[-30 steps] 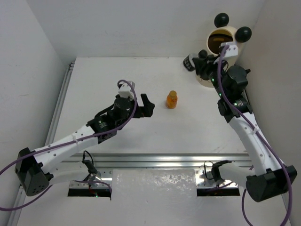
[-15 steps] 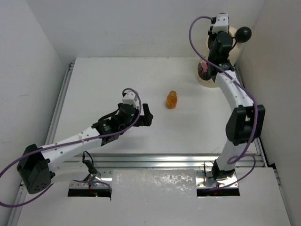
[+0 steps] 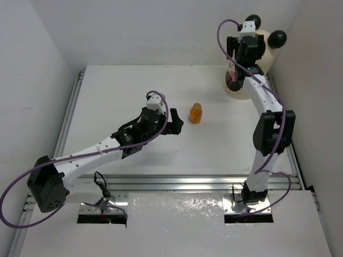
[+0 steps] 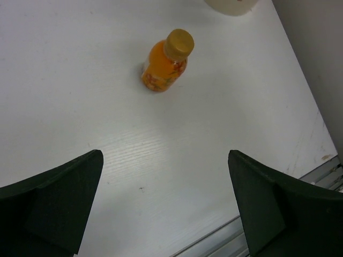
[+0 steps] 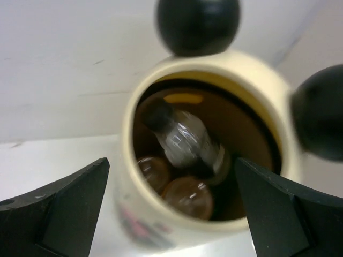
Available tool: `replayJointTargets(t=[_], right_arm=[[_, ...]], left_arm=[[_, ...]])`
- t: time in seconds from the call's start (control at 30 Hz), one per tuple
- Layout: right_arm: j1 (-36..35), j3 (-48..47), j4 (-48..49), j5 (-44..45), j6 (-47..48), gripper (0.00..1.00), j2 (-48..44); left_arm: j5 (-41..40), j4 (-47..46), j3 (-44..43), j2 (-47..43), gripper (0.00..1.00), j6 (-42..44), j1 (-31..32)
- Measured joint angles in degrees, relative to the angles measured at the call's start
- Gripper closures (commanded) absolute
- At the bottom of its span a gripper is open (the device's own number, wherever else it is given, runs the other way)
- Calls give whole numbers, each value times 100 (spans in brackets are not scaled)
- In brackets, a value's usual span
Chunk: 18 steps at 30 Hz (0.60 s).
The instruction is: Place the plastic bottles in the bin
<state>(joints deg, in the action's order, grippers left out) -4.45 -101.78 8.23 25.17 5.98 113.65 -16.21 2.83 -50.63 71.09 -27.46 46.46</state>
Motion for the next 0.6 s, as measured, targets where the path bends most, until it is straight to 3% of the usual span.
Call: replayJointTargets(t=[0.17, 0.33, 0.43, 0.6], right_arm=[[-212, 732, -1213, -1217, -1145, 1, -1263], [-1233, 1790, -1781, -1722, -1784, 1, -2695], [-1679, 2306, -1856, -2011, -1954, 1, -2715], [-1685, 2787, -2264, -2240, -1998, 2, -1864]], left_arm=[[-946, 994, -573, -101, 0, -798, 2], [-2092, 2785, -885, -710, 0, -1895, 2], [-2341, 3510, -879, -1351, 0, -1956, 0], [-2559, 3869, -437, -2632, 0, -1379, 2]])
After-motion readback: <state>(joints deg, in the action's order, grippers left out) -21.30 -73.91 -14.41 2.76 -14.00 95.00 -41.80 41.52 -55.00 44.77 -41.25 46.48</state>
